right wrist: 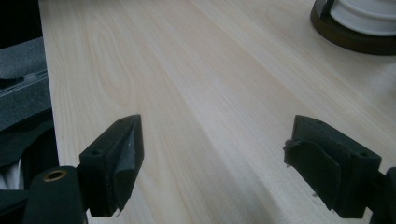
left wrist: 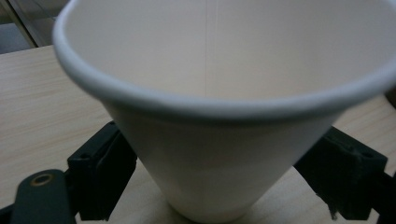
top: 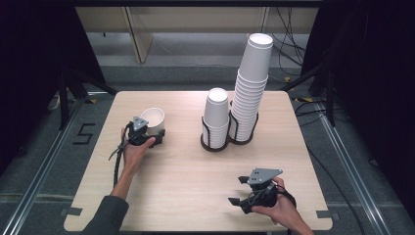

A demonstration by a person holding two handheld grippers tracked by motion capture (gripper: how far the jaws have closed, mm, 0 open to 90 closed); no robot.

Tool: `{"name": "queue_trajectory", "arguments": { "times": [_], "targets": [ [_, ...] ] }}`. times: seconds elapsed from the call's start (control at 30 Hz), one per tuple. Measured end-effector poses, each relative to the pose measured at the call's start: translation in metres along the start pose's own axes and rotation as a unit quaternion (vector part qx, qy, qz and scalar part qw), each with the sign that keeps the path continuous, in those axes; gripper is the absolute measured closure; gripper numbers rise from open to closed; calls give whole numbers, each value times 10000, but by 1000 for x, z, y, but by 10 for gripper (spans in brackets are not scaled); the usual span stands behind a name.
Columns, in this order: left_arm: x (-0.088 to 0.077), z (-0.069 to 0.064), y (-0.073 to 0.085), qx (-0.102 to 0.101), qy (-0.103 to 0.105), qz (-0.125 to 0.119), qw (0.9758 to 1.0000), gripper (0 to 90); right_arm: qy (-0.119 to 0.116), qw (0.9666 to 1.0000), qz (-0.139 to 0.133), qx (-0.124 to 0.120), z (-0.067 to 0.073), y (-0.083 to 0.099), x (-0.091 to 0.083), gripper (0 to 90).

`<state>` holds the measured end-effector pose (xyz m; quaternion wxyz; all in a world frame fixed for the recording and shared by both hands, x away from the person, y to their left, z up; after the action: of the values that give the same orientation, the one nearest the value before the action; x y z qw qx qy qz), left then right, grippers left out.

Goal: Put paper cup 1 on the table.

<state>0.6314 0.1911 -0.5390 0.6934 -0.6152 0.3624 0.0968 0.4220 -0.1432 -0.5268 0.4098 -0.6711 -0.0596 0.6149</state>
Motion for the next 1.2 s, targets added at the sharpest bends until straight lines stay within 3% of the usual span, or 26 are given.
{"name": "queue_trajectory", "arguments": {
  "times": [0.1, 0.13, 0.27, 0.47, 0.53, 0.57, 0.8, 0.87, 0.93, 0.97, 1.0, 1.07, 1.13, 1.2],
  "targets": [
    [-5, -2, 4, -90, 80, 22, 9999, 146, 34, 10000, -33, -35, -1, -1, 0, 193],
    [-7, -3, 5, -83, 93, 29, 9999, 146, 18, 10000, 1, 69, 0, 0, 0, 192],
    [-17, -7, 10, 85, 42, 2, 10000, 146, 61, 10000, -36, -23, -2, -1, -1, 193],
    [-39, -15, 18, 38, 144, -20, 9999, 147, 70, 9999, -55, 87, -2, -1, -3, 193],
    [-51, -20, 17, -69, 259, -128, 9996, 147, 152, 9998, -89, 2, -5, -2, -4, 193],
    [-57, -23, 16, -93, 304, -236, 9992, 147, 140, 9998, -85, 101, -5, -2, -5, 193],
    [-86, -48, 26, -50, 473, -347, 9983, 147, 232, 9994, -171, 173, -9, -4, -7, 196],
    [-95, -59, 30, -67, 631, -441, 9970, 147, 281, 9990, -177, 310, -10, -4, -8, 196],
    [-104, -68, 35, -17, 660, -465, 9967, 147, 319, 9989, -221, 264, -13, -4, -10, 196],
    [-108, -73, 37, -30, 745, -494, 9960, 147, 317, 9984, -222, 411, -12, -4, -11, 196],
    [-110, -76, 38, -38, 814, -524, 9953, 147, 360, 9986, -235, 313, -15, -4, -11, 196],
    [-119, -85, 45, -17, 872, -535, 9948, 147, 343, 9984, -233, 384, -15, -3, -11, 196],
    [-125, -92, 48, -126, 1049, -679, 9921, 147, 334, 9984, -240, 386, -16, -3, -11, 196],
    [-129, -96, 53, -105, 1030, -641, 9926, 147, 348, 9985, -240, 353, -17, -3, -10, 196]
  ]
}}
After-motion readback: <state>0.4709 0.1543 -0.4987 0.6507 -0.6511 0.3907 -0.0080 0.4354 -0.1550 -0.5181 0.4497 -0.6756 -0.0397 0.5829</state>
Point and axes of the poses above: each handheld gripper's, and its own axes: x roughly forward along the jaws, y roughly out of its underside, z roughly to its left, the point moved 8 cm from there along x, roughly forward along the jaws, and after that the axes turned 12 degrees about z, right-handed, at the moved point
